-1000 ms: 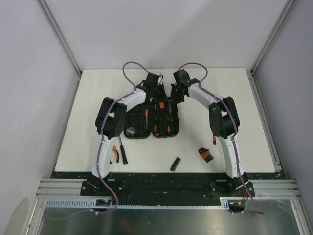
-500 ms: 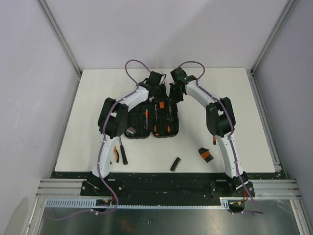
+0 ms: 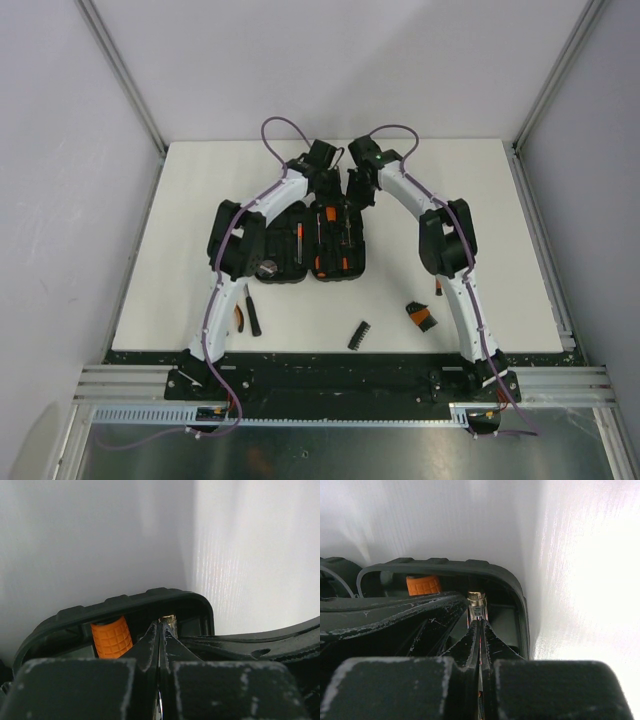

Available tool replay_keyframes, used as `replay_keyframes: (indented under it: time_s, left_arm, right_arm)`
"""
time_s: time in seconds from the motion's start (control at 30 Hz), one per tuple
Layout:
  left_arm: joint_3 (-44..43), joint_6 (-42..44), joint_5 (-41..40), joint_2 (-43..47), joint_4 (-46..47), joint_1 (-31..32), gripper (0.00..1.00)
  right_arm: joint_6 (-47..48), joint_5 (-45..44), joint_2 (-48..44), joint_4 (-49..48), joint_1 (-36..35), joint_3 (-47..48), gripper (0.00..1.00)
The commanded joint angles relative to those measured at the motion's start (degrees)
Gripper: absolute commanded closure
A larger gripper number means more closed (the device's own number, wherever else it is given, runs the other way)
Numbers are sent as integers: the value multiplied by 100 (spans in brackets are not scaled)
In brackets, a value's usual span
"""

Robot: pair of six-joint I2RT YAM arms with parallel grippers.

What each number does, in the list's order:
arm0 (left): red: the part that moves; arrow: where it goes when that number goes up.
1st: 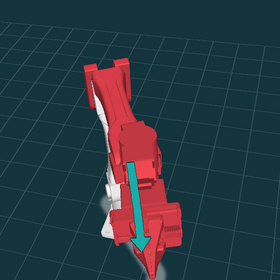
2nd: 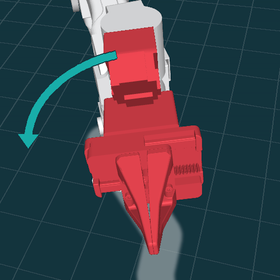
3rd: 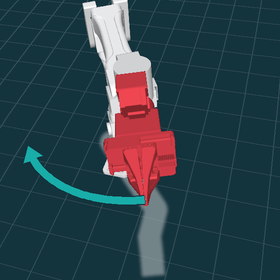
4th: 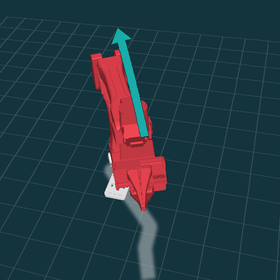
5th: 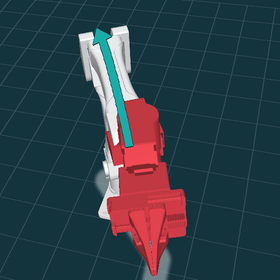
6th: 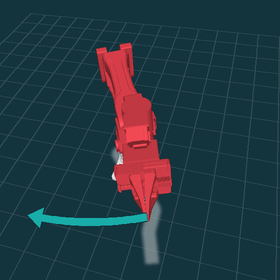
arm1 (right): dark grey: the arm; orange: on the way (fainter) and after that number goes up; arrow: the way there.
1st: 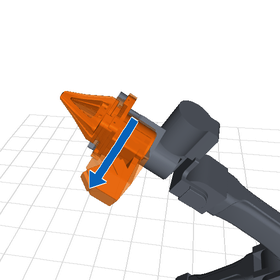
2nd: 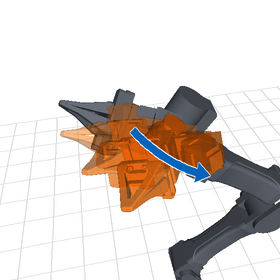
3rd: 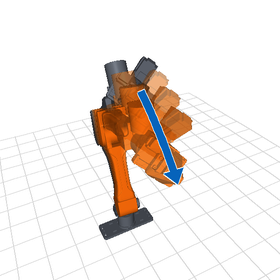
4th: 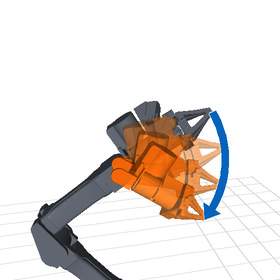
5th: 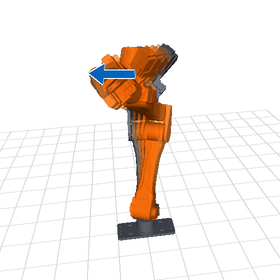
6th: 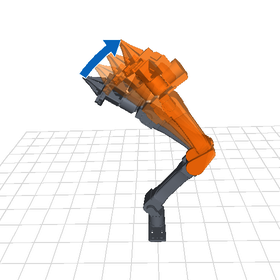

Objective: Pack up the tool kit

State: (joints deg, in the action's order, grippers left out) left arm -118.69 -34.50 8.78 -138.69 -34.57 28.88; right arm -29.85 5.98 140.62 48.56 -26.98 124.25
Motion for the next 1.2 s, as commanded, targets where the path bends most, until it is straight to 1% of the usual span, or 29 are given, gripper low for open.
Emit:
replay_keyframes:
  time_s: [0.0, 0.13, 0.23, 0.33, 0.43, 0.57, 0.67, 0.77, 0.9, 1.07, 1.17]
  left_arm:
    - [164, 65, 369, -603, -1086, 604, 100]
    - [0, 58, 451, -704, -1193, 611, 100]
    - [-26, 35, 420, -611, -1194, 594, 100]
    - [-85, -10, 300, -393, -1195, 504, 100]
    - [-52, -93, 144, -59, -1191, 359, 99]
    - [321, -251, 28, 618, -1066, 40, 96]
    - [693, -304, 82, 1219, -786, -245, 90]
    - [911, -284, 145, 1677, -655, -493, 85]
    - [1287, -209, 340, 2177, -451, -752, 79]
    - [1631, -124, 626, 2464, -127, -902, 75]
    - [1801, -140, 613, 2596, -28, -1013, 74]
  right_arm:
    - [-191, 460, 1180, 1062, -546, -431, 100]
    - [-114, 544, 1367, 1289, -574, -88, 100]
    - [-23, 455, 1509, 1495, -587, 162, 100]
    - [59, 59, 1569, 1640, -569, 286, 100]
    - [113, -539, 1528, 1674, -508, 303, 100]
    - [117, -1215, 1345, 1406, -510, 241, 100]
    - [119, -1528, 1142, 962, -532, 81, 100]
    - [80, -1638, 1052, 702, -551, -13, 100]
    - [48, -1834, 1112, 732, -653, -40, 100]
    - [-32, -1886, 1040, 692, -702, -232, 100]
    - [-38, -1896, 1024, 714, -721, -254, 100]
